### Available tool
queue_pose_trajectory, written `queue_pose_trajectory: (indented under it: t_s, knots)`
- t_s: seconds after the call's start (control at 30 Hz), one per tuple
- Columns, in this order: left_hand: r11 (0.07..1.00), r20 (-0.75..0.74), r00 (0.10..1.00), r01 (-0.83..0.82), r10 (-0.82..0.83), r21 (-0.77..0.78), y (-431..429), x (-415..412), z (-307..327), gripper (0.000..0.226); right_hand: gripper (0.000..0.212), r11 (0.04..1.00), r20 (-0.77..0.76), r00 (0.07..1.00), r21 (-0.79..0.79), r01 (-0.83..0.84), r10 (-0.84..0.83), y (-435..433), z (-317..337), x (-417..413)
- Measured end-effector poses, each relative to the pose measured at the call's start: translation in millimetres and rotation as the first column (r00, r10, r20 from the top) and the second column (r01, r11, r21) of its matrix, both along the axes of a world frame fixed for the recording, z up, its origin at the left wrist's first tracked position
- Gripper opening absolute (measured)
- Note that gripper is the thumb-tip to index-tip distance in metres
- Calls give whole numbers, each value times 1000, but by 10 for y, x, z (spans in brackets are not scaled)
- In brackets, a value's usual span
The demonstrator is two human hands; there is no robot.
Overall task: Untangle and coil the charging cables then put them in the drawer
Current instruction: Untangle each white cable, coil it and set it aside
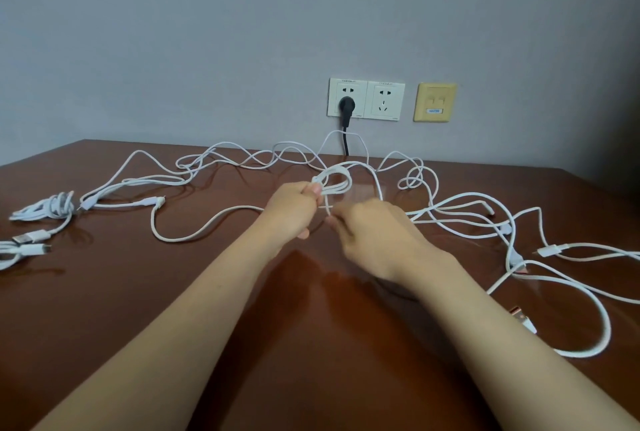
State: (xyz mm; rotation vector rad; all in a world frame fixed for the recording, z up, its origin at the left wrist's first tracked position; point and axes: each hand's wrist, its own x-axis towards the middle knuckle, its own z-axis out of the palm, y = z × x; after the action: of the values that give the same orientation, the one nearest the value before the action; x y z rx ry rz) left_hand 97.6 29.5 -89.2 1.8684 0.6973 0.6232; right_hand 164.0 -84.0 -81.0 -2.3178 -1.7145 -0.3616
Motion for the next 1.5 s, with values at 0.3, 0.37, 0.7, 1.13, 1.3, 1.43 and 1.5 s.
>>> queue_pose_trajectory:
  t_s: [0.3, 0.37, 0.7, 1.13, 1.3, 1.43, 1.5]
  knots:
    - [913, -252, 968, 117, -15, 392, -111, -13, -17, 37, 21, 991, 25, 1000, 132, -12, 9, -72, 77, 27]
    - [871, -314, 949, 175, -25, 459, -103, -28, -42, 34, 17, 987, -122, 992, 158, 35, -16, -45, 29, 49]
    - [810, -410, 896, 364, -169, 459, -141, -63, -32, 29, 20, 955, -299, 951, 254, 154, -74, -28, -9, 110]
    - [741, -493, 830, 499, -260, 449, -120, -109, -12, 24, 17, 973, -143, 988, 231, -26, 61, -95, -29, 211]
    - [745, -386, 872, 467, -301, 476, -151, -112, -21, 19, 32, 968, -342, 939, 246, 53, 36, -61, -6, 300]
    - [802, -250, 910, 412, -332, 433, -142, -90, 2, 13, 26, 940, -540, 836, 325, 101, 97, -90, 12, 367]
    - [822, -180, 915, 404, -362, 402, -155, -90, 9, 18, 27, 951, -681, 724, 283, 125, 107, -112, 31, 420]
